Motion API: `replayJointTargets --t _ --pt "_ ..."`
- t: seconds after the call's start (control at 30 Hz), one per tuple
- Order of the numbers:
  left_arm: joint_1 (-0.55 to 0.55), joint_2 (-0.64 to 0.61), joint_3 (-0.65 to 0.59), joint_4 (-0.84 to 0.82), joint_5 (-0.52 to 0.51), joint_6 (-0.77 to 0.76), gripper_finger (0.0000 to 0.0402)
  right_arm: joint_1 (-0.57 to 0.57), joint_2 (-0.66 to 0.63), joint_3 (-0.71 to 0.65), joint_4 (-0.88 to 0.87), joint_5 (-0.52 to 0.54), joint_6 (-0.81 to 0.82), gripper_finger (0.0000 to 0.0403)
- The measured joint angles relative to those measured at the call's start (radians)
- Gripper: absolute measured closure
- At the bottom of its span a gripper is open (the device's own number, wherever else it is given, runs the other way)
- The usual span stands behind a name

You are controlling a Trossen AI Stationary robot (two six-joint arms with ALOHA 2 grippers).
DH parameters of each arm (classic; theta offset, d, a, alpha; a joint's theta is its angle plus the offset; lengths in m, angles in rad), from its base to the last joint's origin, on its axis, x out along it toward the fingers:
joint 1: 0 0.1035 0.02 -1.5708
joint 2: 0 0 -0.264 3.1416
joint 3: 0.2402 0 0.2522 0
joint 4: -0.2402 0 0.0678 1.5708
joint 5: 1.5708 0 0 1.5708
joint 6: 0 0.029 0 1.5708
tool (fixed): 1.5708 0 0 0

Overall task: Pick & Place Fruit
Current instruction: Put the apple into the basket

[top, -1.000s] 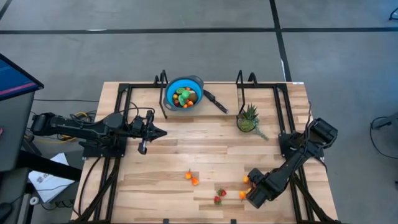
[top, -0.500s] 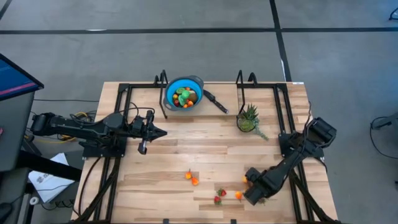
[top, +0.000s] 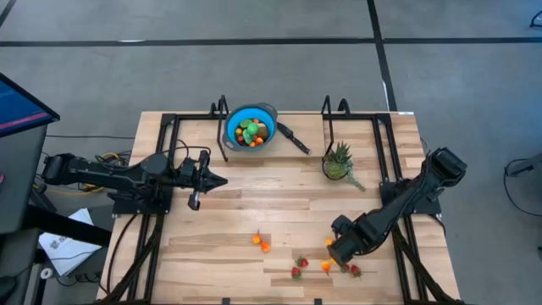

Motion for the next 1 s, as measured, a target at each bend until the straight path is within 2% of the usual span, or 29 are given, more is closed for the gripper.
replayJointTargets --t 0.47,1.0 --pt "0.000 0.000 0.000 0.000 0.000 0.000 0.0393 -0.053 0.074 0.001 0.010 0.012 0.008 0.0121" --pt "0.000 0.000 0.000 -0.003 0.000 0.000 0.0393 -0.075 0.150 0.002 0.049 0.007 -0.199 0.0121"
